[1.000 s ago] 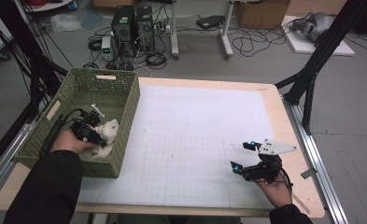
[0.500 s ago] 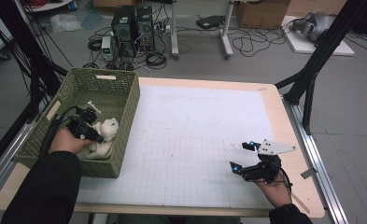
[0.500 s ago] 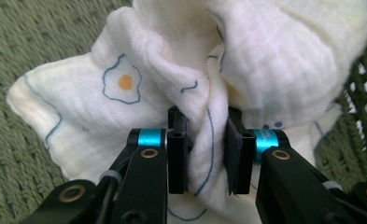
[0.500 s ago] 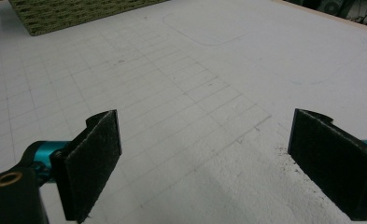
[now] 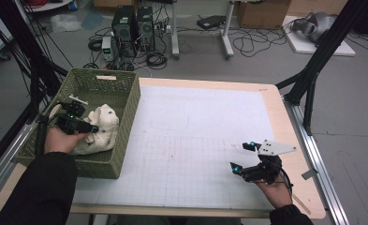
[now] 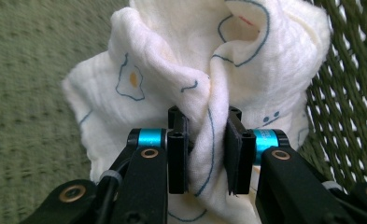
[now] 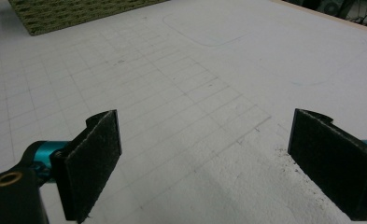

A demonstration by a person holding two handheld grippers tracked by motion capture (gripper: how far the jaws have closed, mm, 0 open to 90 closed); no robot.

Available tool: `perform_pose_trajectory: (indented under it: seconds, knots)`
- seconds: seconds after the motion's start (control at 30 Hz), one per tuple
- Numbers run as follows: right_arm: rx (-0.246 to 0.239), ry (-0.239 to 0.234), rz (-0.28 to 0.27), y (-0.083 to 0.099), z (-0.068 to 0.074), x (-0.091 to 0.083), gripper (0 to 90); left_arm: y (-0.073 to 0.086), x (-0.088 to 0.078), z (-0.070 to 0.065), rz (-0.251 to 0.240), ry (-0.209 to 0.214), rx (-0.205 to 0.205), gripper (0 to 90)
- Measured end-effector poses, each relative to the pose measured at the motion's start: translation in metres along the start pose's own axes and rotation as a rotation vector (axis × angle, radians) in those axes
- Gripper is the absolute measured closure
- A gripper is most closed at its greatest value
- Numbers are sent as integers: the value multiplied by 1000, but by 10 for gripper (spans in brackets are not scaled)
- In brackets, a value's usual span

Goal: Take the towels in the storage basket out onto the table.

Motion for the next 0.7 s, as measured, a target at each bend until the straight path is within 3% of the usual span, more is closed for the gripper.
perform_pose_trajectory:
  seconds: [0.2, 0.43, 0.7]
  knots:
    - [1, -3, 5, 0, 1, 1, 90, -9, -13, 4, -80, 43, -63, 738]
    - [-1, 0, 3, 0, 0, 1, 90, -18, -32, 3, -182, 177, -150, 739]
    - [0, 0, 1, -1, 0, 1, 90, -24, -46, 1, -239, 297, -216, 739]
Point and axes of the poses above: each handheld gripper's, and its own axes: x roughly forward along the jaws, y roughly out of its underside, z roughly to its left, the point moved 10 cm from there along x, roughly forward along the jaws, and after that the axes turned 9 degrees about -y, right-handed, at the moved point
